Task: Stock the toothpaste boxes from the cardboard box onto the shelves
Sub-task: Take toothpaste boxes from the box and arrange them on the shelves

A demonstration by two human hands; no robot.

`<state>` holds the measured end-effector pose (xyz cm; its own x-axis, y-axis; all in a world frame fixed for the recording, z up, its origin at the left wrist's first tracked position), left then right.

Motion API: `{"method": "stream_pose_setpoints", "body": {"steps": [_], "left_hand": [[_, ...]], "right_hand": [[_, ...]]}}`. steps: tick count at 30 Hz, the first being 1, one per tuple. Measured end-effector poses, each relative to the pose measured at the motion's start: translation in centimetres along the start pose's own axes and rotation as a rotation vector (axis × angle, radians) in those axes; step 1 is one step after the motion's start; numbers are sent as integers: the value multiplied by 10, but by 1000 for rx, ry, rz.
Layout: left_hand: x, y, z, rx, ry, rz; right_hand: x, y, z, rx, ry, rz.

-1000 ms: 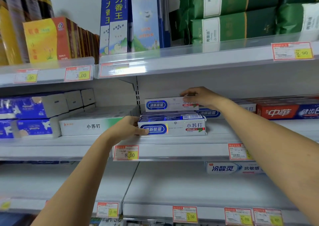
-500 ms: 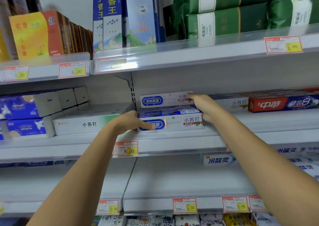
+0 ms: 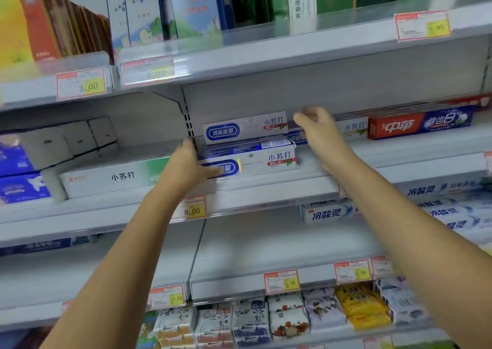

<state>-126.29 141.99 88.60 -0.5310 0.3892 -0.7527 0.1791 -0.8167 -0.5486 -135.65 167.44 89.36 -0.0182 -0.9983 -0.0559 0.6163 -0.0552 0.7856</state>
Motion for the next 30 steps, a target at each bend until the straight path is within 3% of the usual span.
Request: {"method": "stream_pose_setpoints", "body": {"steps": [2,4,7,10,15,21,25,30], "left_hand": [[-18,-28,-41,206,-254,-109],[-12,-47,-88,394,-304,-286],[49,-43,-138,450,-119,-391],[134,-29,-190,449,89,-366],[286,41,-265,205,432,-347],[428,114,-342,-91,677,-376],[514,160,-385,-154,695,-263],[625,226,-445,-374,786,-191]], "right_hand": [[-15,26,-24,-161,13,41],[-26,32,-54,-213,75,-18],[-36,6,-105,-183,216,-68],[-41,-57,-165,-56,468,-174],[-66,-174,-265,162,759,-310],[-99,-345,-404,401,1003,-474],[-147,-468,-496,549,913,-574],[-193,-585,-597,785,833,-668]]}}
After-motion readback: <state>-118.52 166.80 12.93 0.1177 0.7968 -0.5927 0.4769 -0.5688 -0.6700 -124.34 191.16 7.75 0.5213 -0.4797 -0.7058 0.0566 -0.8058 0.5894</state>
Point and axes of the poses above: each hand's wrist, its own z-axis towards the middle knuckle, its own x-axis out of the palm, y = z × x, the point moved 10 cm from there along z, towards the middle knuckle, and after that the axes turned 9 degrees about -x, right-handed, at the moved point
